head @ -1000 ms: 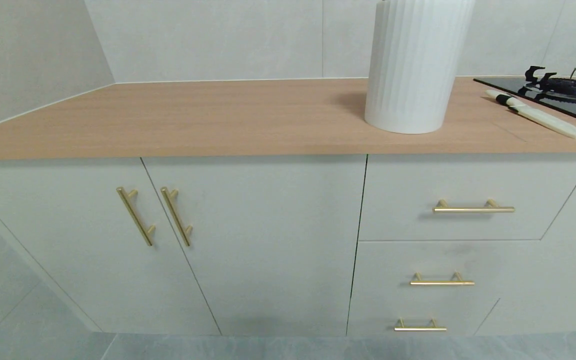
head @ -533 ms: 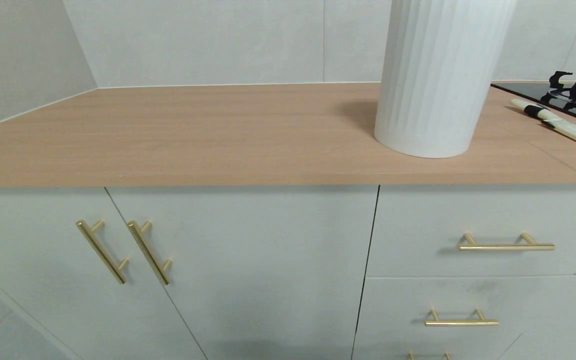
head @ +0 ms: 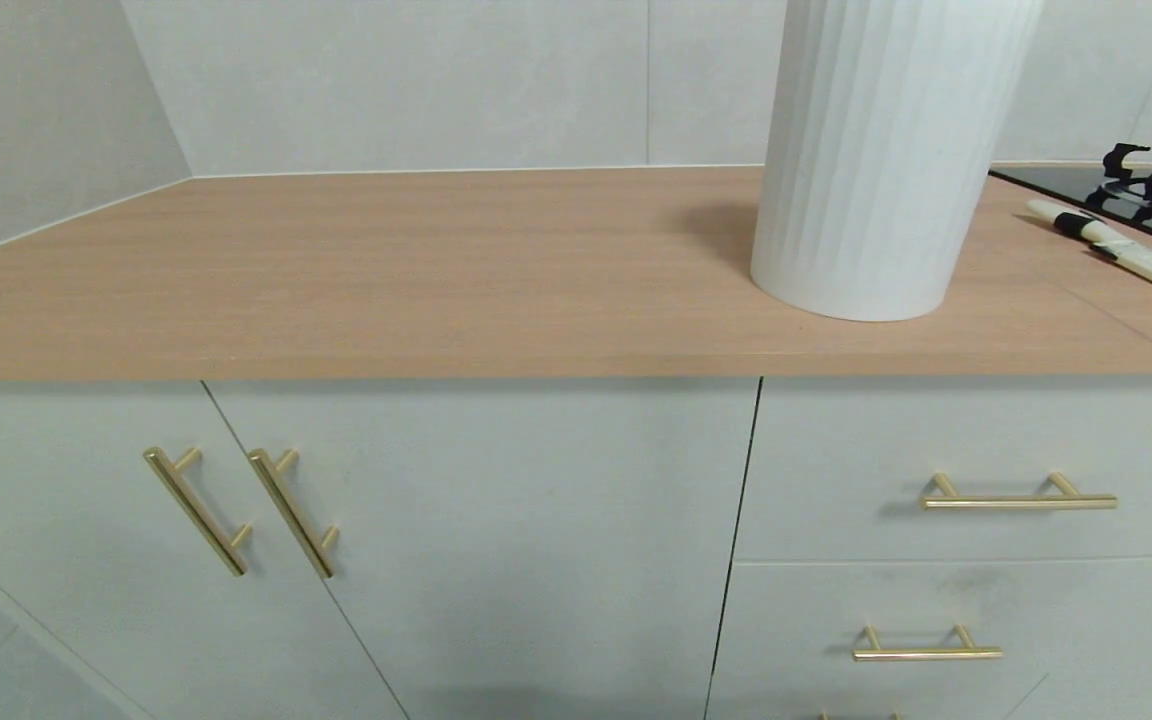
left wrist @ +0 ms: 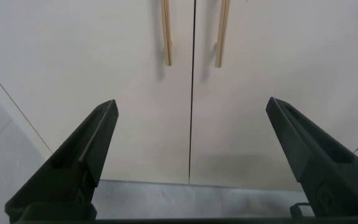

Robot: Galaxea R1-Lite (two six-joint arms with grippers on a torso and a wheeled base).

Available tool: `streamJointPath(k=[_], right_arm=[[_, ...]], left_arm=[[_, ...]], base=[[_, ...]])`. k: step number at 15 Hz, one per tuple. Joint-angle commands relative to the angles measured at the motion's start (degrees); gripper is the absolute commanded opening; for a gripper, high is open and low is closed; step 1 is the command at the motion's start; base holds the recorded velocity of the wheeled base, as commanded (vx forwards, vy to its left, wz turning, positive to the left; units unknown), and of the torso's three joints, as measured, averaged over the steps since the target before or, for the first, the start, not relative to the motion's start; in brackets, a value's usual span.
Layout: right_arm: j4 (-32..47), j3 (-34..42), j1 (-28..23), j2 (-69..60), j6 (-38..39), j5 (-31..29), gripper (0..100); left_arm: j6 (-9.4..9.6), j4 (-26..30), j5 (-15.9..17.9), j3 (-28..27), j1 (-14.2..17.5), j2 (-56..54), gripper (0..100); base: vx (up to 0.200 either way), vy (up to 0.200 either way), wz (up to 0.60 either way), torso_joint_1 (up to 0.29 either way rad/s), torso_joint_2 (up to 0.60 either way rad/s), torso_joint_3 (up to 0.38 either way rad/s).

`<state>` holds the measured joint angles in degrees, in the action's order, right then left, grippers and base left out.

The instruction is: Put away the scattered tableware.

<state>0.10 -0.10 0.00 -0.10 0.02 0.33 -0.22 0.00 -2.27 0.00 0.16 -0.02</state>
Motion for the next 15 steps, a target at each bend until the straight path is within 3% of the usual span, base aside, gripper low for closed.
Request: streamJointPath(k=[1, 11, 15], right_arm=[[0.0, 0.0, 0.0, 0.1, 0.0, 0.0, 100], [0.0, 0.0, 0.0, 0.1, 0.1, 0.0, 100], [0.0, 0.0, 0.0, 0.1, 0.1, 0.0, 100]], left_arm=[[-0.04, 0.0, 0.0, 0.0, 0.0, 0.0, 100], [0.04, 0.0, 0.0, 0.0, 0.0, 0.0, 100], [0.04, 0.0, 0.0, 0.0, 0.0, 0.0, 100]], base=[[0.000, 0.000, 0.00, 0.000, 0.00, 0.000], [0.000, 0.000, 0.00, 0.000, 0.00, 0.000], [-0.200, -0.200, 0.00, 0.006, 0.00, 0.000]])
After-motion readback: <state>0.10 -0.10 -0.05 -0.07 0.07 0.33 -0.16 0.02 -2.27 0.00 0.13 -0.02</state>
